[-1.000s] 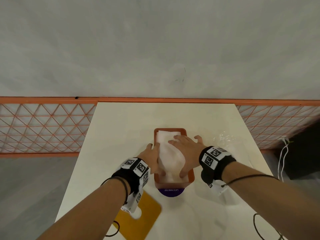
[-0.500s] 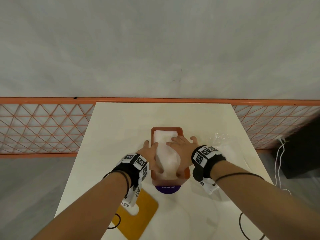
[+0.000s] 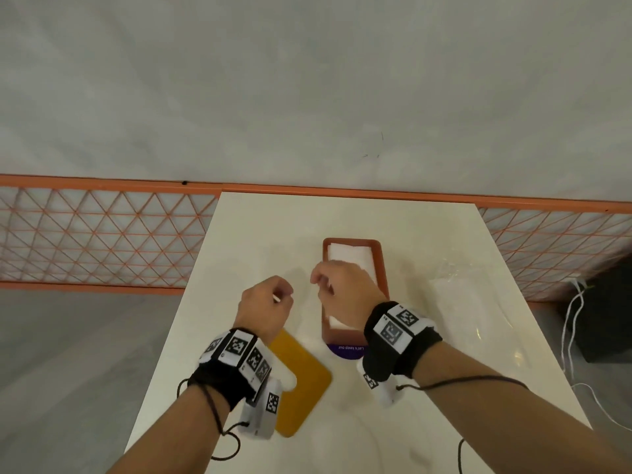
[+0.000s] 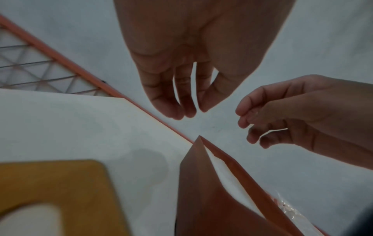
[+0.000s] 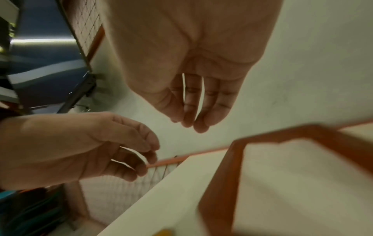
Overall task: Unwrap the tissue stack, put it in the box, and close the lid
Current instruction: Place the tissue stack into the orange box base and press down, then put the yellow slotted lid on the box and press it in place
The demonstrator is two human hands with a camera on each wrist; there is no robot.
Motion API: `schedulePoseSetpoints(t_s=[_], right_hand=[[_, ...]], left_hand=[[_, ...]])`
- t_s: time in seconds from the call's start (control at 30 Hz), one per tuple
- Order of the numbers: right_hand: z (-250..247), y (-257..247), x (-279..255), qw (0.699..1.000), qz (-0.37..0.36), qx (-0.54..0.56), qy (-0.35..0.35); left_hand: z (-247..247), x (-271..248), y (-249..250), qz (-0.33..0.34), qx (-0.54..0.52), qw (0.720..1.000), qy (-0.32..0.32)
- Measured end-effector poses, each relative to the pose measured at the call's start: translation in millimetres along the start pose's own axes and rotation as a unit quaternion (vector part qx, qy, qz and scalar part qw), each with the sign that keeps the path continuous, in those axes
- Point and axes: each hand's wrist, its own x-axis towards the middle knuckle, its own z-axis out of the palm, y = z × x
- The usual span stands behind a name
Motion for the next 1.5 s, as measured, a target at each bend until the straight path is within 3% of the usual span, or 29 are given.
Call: schedulePoseSetpoints(t_s=[0.2, 0.4, 0.5, 0.73, 0.93, 1.23, 1.37, 1.5], right_hand=[[79, -17, -18, 0.998, -0.003, 0.005, -0.057], [115, -12, -20, 0.975, 0.111, -0.074, -0.175], [122, -9, -20, 0.966, 0.145, -0.092, -0.194], [132, -8, -22, 0.962, 0.149, -0.129, -0.189], [135, -10, -24, 0.966, 0.167, -0.107, -0.169], [133, -18, -22, 0.971, 0.197, -0.061, -0.122], [118, -32, -22, 0.985, 0.157, 0.033, -0.055], [79, -39, -18, 0.987, 0.137, 0.085, -0.021]], left_hand=[[5, -43, -58, -0.178, -0.001, 0.984, -0.026], [3, -73, -80, -0.281, 0.007, 0.958, -0.053], [8, -80, -84, -0.292, 0.0, 0.954, -0.067], [26, -95, -76, -0.297, -0.052, 0.95, -0.085], [33, -94, -74, -0.311, -0.105, 0.943, -0.058], [23, -88, -107, -0.338, -0.311, 0.883, 0.095], [15, -81, -120, -0.309, -0.329, 0.881, 0.14], [-3, -78, -95, -0.267, -0.389, 0.863, 0.181]])
